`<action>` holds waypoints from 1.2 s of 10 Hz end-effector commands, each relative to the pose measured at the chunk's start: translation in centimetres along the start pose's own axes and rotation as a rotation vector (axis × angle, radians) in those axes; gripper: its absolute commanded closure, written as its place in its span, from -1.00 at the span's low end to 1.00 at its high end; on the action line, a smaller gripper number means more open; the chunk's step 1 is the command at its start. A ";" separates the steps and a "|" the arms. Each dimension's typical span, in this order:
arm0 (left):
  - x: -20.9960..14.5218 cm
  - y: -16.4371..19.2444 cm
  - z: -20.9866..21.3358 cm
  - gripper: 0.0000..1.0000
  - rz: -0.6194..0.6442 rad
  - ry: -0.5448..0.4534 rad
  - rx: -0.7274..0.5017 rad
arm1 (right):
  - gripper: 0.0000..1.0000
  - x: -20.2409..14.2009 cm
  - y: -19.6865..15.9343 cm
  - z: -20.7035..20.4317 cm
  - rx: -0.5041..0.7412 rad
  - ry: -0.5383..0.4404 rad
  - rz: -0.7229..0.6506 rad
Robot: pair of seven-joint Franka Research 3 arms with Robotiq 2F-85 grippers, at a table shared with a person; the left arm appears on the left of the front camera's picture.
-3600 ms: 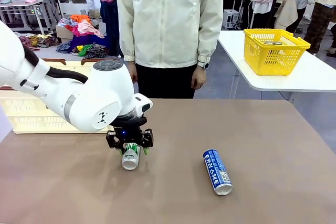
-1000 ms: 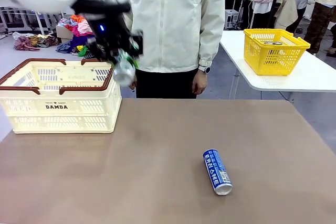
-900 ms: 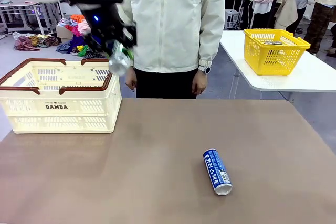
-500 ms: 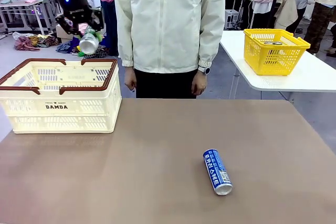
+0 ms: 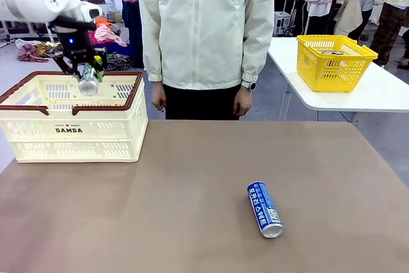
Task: Place the drinks into the Shopping basket.
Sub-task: Pick up one drink and place it into the Shopping basket.
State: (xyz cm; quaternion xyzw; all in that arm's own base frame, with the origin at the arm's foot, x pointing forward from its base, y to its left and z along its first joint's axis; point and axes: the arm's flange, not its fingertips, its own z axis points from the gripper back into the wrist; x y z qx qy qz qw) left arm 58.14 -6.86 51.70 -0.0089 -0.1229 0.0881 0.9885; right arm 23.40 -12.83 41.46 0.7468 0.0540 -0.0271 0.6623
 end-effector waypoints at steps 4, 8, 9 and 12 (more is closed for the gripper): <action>-1.4 -1.0 -3.6 1.00 -0.070 -0.016 0.032 | -1.00 0.1 0.7 -0.2 0.010 -0.004 -0.019; -1.8 -1.5 -5.6 1.00 -0.075 0.001 0.049 | -1.00 0.1 0.7 -0.2 0.010 -0.004 -0.019; -1.8 -1.6 -5.8 -0.07 -0.084 0.006 0.047 | -1.00 0.1 0.7 -0.2 0.010 -0.004 -0.019; -1.6 -1.7 -5.5 -1.00 -0.085 0.000 0.046 | -1.00 0.1 0.7 -0.2 0.010 -0.004 -0.019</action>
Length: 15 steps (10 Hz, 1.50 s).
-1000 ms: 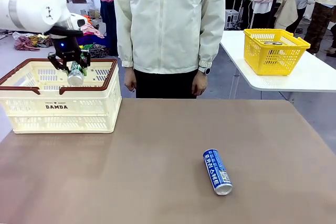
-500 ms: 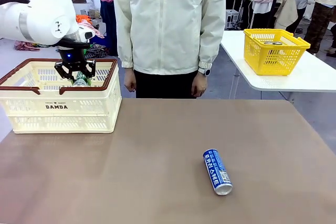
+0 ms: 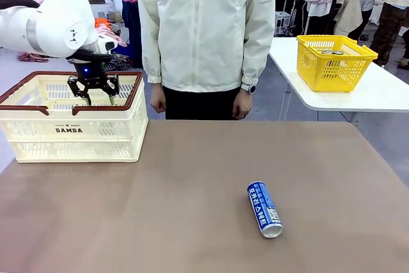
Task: Place the drinks into the Shopping basket.
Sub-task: Pick up one drink and place it into the Shopping basket.
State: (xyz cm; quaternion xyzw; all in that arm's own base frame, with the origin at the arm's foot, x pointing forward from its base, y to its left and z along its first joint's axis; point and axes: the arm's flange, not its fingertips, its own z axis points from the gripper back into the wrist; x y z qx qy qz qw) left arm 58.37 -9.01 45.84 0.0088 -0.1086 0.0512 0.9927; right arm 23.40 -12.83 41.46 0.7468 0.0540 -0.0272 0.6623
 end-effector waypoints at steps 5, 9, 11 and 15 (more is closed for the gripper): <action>-0.2 0.7 2.7 -1.00 -0.015 -0.046 -0.040 | -1.00 0.1 0.7 -0.2 0.010 -0.004 -0.019; -6.8 4.2 19.4 -1.00 -0.056 0.063 -0.433 | -1.00 0.1 0.7 -0.2 0.010 -0.004 -0.019; -12.4 7.9 22.3 -1.00 -0.268 0.193 -0.714 | -1.00 0.1 0.7 -0.2 0.010 -0.004 -0.019; -19.2 19.4 12.9 -1.00 -0.218 0.336 -1.309 | -1.00 0.1 0.7 -0.2 0.010 -0.004 -0.019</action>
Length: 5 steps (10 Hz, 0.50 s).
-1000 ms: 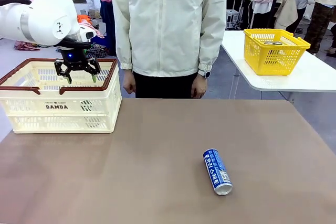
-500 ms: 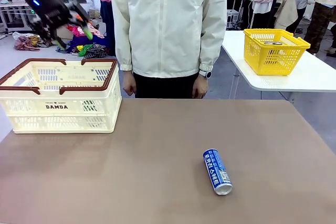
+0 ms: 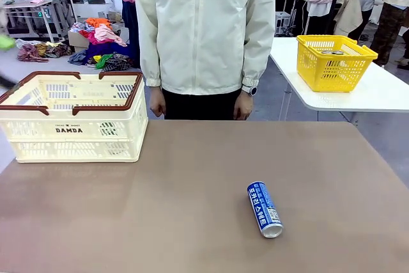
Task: Place the drinks into the Shopping basket.
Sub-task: Pick up one drink and place it into the Shopping basket.
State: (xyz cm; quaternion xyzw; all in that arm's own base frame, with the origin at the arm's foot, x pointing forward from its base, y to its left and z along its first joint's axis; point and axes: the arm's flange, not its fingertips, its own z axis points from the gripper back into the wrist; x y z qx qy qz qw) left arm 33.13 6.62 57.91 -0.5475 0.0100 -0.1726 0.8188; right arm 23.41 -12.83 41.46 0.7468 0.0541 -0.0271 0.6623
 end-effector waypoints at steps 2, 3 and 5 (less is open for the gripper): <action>0.0 9.5 -2.3 -1.00 0.000 -0.179 -0.158 | -1.00 0.1 0.7 -0.2 0.010 -0.004 -0.019; 1.9 8.9 -2.7 -1.00 -0.023 -0.150 -0.119 | -1.00 0.1 0.7 -0.2 0.010 -0.004 -0.019; -2.4 9.3 -0.2 -1.00 0.069 -0.126 -0.152 | -1.00 0.1 0.7 -0.2 0.010 -0.004 -0.019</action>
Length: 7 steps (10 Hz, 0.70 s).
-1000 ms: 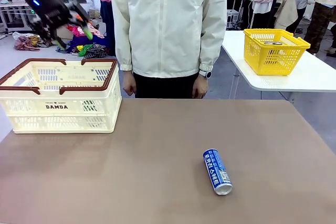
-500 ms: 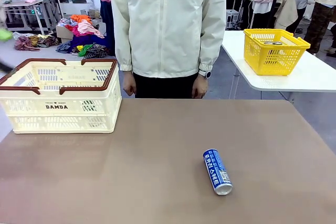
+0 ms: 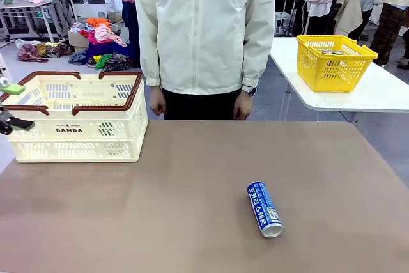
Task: Place the drinks into the Shopping basket.
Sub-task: Pick up one drink and place it into the Shopping basket.
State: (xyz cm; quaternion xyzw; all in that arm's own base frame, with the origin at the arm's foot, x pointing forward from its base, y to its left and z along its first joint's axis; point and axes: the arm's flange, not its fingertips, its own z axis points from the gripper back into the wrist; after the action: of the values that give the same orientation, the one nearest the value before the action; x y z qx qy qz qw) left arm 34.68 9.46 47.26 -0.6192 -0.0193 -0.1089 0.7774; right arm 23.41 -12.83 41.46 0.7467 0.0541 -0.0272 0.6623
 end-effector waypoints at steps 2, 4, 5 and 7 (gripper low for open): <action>-1.2 -1.8 1.1 -1.00 0.013 0.015 0.003 | -1.00 0.1 0.7 -0.2 0.010 -0.004 -0.019; -1.2 -1.8 1.1 -1.00 0.013 0.015 0.003 | -1.00 0.1 0.7 -0.2 0.010 -0.004 -0.019; -1.2 -1.8 1.1 -1.00 0.013 0.015 0.003 | -1.00 0.1 0.7 -0.2 0.010 -0.004 -0.019; -1.2 -1.8 1.1 -1.00 0.013 0.015 0.003 | -1.00 0.1 0.7 -0.2 0.010 -0.004 -0.019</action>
State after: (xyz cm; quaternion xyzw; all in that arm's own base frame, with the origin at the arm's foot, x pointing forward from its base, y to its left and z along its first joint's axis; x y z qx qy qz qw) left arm 33.46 10.19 48.78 -0.6174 -0.0176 -0.1126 0.7783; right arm 23.41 -12.83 41.46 0.7467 0.0541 -0.0271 0.6624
